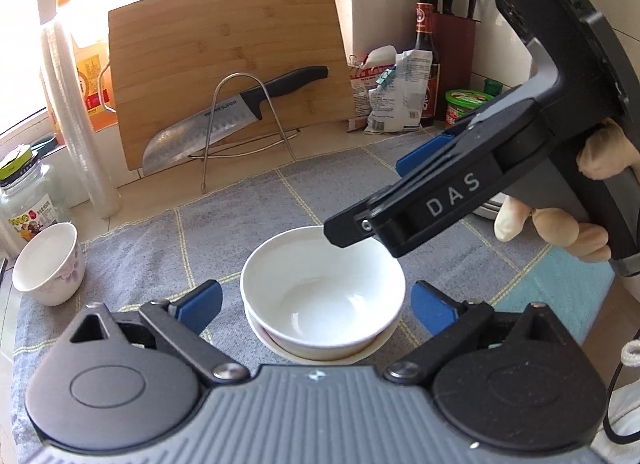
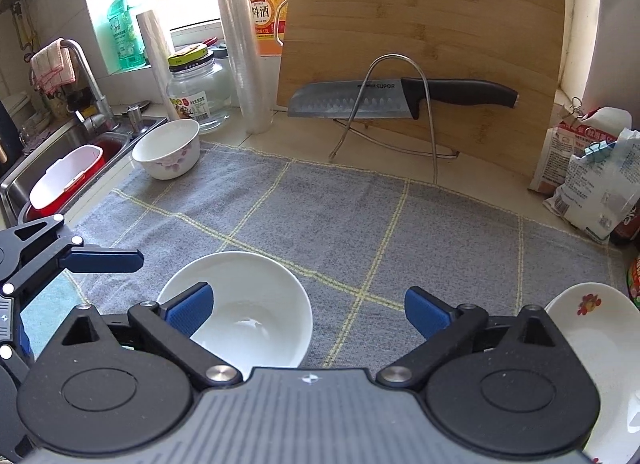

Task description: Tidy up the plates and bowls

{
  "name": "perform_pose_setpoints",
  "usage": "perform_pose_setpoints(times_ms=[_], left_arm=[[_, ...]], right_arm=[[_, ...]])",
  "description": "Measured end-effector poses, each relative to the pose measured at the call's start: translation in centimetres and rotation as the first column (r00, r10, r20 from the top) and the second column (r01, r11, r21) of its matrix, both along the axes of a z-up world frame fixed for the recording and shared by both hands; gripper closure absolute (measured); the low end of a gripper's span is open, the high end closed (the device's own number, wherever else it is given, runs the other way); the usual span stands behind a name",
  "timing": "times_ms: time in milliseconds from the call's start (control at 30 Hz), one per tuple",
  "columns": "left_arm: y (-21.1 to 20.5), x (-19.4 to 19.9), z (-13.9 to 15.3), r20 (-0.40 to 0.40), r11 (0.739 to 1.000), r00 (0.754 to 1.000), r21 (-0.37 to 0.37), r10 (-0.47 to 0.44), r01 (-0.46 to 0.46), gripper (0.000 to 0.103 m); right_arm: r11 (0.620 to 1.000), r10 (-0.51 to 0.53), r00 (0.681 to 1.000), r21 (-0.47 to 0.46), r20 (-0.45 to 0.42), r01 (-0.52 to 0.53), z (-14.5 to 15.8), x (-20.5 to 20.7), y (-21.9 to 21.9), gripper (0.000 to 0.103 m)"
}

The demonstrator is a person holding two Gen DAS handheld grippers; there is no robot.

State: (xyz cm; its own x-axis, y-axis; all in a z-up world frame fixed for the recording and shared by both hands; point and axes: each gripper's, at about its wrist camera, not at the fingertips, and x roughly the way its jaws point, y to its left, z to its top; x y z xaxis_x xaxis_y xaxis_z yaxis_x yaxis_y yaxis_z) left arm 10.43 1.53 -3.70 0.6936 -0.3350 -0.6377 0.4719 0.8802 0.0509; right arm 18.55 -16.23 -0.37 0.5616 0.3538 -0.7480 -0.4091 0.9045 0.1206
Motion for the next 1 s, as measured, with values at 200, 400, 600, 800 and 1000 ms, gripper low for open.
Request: perform_pose_setpoints(times_ms=[200, 400, 600, 800, 1000], left_arm=[[0.0, -1.5, 1.0, 0.033, 0.985, 0.985, 0.006, 0.169, -0.170, 0.003], [1.2, -3.3, 1.7, 0.044, 0.920, 0.919, 0.016, 0.391, -0.392, 0.003], [3.4, -4.0, 1.9, 0.024, 0.860, 0.860, 0.003, 0.510, -0.510, 0.003], [4.7, -3.3, 1.9, 0.015, 0.860, 0.860, -0.023, 0.510, -0.510, 0.003], [7.8, -2.6, 1.2, 0.019, 0.881, 0.881, -0.037, 0.472, -0.471, 0.003]], right_arm=[[0.999, 0.021, 0.999, -0.036, 0.036, -0.020, 0.3, -0.1, -0.9, 0.000], [0.997, 0.078, 0.996, 0.016, 0.051, -0.079, 0.8, 0.5, -1.5, 0.000], [0.991, 0.125, 0.989, 0.038, 0.076, -0.128, 1.3, 0.3, -1.3, 0.000], [0.993, 0.110, 0.991, 0.028, 0.076, -0.113, 1.4, -0.2, -1.4, 0.000], [0.998, 0.066, 0.993, 0.002, 0.100, -0.066, 2.3, 0.7, 1.1, 0.000]])
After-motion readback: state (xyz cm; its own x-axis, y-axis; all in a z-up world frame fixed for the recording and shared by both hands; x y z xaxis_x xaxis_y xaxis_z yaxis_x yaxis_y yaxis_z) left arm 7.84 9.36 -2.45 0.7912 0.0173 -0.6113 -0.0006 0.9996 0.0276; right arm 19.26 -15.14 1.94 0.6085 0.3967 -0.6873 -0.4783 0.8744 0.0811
